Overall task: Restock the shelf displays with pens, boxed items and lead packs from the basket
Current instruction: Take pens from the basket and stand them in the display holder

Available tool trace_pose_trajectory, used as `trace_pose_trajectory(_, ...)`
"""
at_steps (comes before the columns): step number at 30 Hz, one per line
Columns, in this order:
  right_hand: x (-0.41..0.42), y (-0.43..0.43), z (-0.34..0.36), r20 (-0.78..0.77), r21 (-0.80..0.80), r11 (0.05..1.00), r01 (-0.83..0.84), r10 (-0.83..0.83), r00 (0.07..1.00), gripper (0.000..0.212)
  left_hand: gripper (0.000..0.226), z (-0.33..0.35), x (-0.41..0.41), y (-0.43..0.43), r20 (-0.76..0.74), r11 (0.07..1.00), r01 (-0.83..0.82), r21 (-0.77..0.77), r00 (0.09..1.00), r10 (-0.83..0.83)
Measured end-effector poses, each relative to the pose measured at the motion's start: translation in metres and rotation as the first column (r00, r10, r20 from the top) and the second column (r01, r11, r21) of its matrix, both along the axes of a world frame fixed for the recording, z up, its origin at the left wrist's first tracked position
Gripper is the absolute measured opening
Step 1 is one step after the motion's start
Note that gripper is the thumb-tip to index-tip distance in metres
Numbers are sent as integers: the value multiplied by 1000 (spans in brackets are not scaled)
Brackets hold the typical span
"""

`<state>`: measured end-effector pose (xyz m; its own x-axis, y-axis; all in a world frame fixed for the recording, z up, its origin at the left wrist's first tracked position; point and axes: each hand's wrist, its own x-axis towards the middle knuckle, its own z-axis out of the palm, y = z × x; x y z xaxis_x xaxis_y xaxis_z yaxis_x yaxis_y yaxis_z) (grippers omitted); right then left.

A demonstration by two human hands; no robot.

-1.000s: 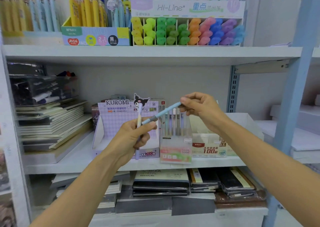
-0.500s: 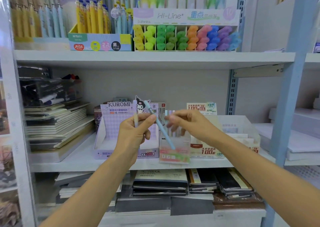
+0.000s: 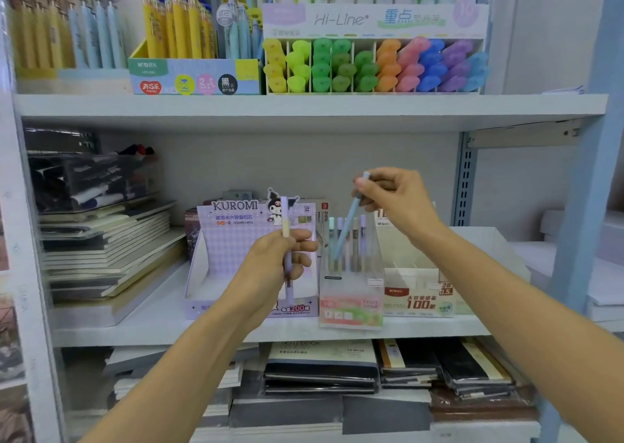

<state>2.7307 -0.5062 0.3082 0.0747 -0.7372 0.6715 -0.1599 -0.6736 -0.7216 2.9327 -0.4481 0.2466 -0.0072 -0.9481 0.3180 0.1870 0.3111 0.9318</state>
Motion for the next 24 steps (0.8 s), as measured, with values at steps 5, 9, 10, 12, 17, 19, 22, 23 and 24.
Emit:
trace_pose_trajectory(5, 9, -29, -28, -131, 26, 993, 118, -113, 985, 7, 25, -14, 9, -6, 156, 996, 12, -88, 988, 2)
trace_pose_trajectory(9, 20, -45, -45, -181, 8, 989, 145, -141, 973, 17, 24, -19, 11, -14, 160, 999, 7, -42, 987, 0)
trace_pose_trajectory(10, 21, -48, -45, -184, 3, 989, 145, -142, 973, 17, 23, -20, 11, -15, 145, 1000, 2, -17, 989, 1)
trace_pose_trajectory(12, 20, -51, -44, -199, 0, 990, 140, -137, 970, 17, 21, -20, 11, -17, 109, 1000, 0, 23, 994, -2)
trace_pose_trajectory(17, 16, -56, -38, -184, 11, 992, 129, -124, 975, 19, 22, -20, 15, -19, 63, 998, 57, -2, 996, -57)
trace_pose_trajectory(19, 17, -56, -39, -199, 19, 992, 125, -119, 973, 19, 23, -20, 16, -20, 45, 998, 57, -6, 997, -57)
trace_pose_trajectory(22, 20, -56, -42, -287, 36, 991, 131, -116, 951, 20, 22, -22, 18, -20, 25, 998, 56, 5, 998, -56)
trace_pose_trajectory(23, 21, -56, -42, -311, 38, 990, 136, -117, 943, 19, 21, -22, 18, -20, 9, 998, 63, 12, 998, -63)
trace_pose_trajectory(24, 21, -56, -41, -318, 34, 989, 141, -123, 940, 17, 20, -22, 19, -20, -12, 997, 71, 19, 997, -70)
